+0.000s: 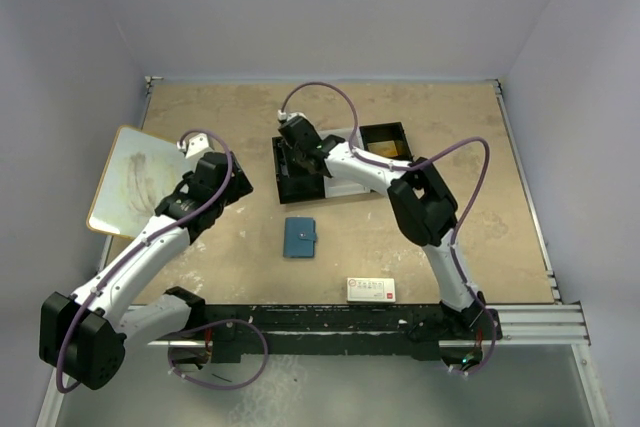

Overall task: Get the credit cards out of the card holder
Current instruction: Adjust the storage box at the center of the board.

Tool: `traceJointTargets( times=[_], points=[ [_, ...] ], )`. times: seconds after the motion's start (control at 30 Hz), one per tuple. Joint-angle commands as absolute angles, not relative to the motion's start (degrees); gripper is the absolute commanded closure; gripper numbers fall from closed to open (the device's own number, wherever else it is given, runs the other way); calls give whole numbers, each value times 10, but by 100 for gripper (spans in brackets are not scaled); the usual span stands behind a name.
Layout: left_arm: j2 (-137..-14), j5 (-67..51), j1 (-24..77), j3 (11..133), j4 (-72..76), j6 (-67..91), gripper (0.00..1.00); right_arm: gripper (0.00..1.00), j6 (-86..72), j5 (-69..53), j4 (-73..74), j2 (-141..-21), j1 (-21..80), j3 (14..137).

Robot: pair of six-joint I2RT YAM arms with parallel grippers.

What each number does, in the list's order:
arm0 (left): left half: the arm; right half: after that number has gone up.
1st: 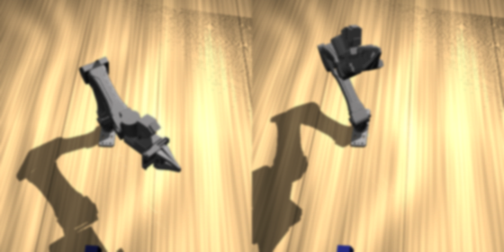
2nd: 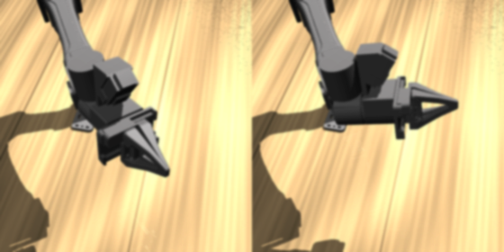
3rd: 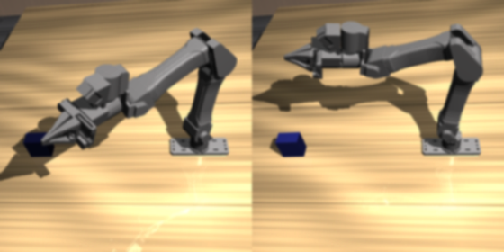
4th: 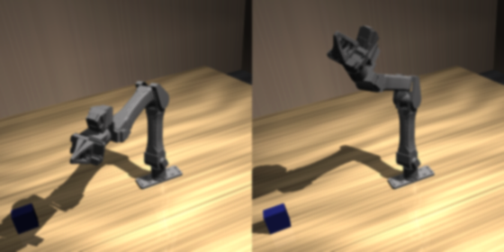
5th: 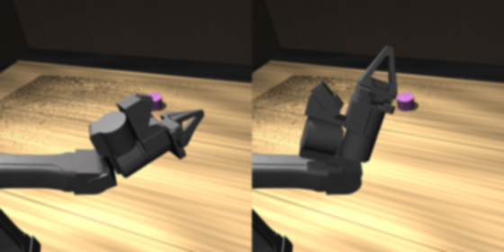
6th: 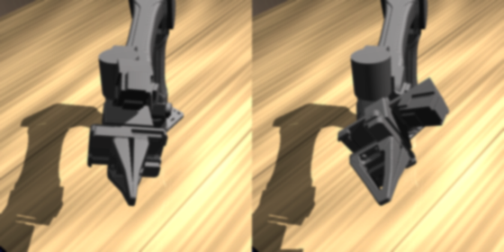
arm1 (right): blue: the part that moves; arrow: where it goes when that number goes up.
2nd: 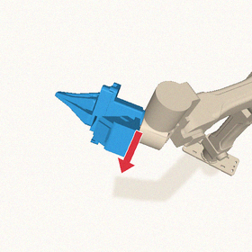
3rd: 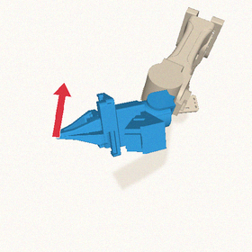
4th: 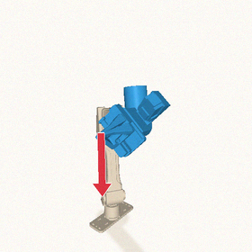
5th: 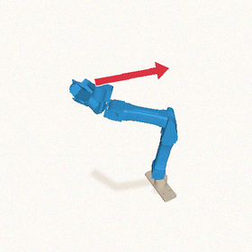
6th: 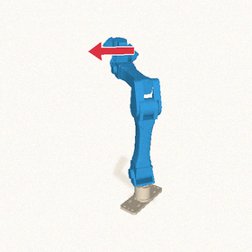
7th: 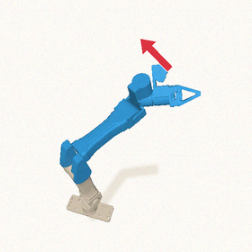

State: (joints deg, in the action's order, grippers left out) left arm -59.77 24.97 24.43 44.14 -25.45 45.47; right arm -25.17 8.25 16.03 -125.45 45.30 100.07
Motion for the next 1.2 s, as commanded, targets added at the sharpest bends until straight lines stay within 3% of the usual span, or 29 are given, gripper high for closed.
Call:
traceJointTargets(
  times=[0.0,0.73,1.17],
  points=[
    [-590,269,245,449,-252,459,31,84,-240,117,186,-1267,465,1029],
    [-592,267,244,449,-251,457,31,83,-245,240,169,-1336,470,1070],
    [-600,264,244,447,-252,457,31,80,-234,236,184,-1335,470,1104]
  ],
)
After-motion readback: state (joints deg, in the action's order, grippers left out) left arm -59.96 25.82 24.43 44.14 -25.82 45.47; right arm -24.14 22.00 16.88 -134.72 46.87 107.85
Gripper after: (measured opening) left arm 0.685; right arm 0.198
